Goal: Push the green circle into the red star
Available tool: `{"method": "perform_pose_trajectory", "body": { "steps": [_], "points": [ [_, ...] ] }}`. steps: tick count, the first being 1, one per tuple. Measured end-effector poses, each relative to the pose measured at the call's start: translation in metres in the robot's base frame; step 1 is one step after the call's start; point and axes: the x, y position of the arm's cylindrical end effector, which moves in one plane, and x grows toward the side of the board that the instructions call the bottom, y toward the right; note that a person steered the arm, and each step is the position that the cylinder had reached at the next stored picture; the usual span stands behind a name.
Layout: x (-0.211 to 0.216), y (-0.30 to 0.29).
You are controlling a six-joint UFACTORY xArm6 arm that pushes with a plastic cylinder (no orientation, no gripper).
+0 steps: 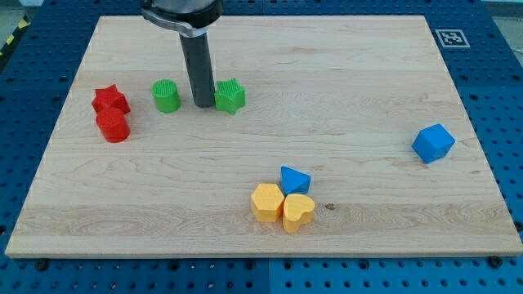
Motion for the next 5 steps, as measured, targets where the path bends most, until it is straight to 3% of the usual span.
{"method": "perform_pose_trajectory", "body": {
  "steps": [4, 5],
  "points": [
    [0.0, -0.076],
    [0.0, -0.071]
  ]
}}
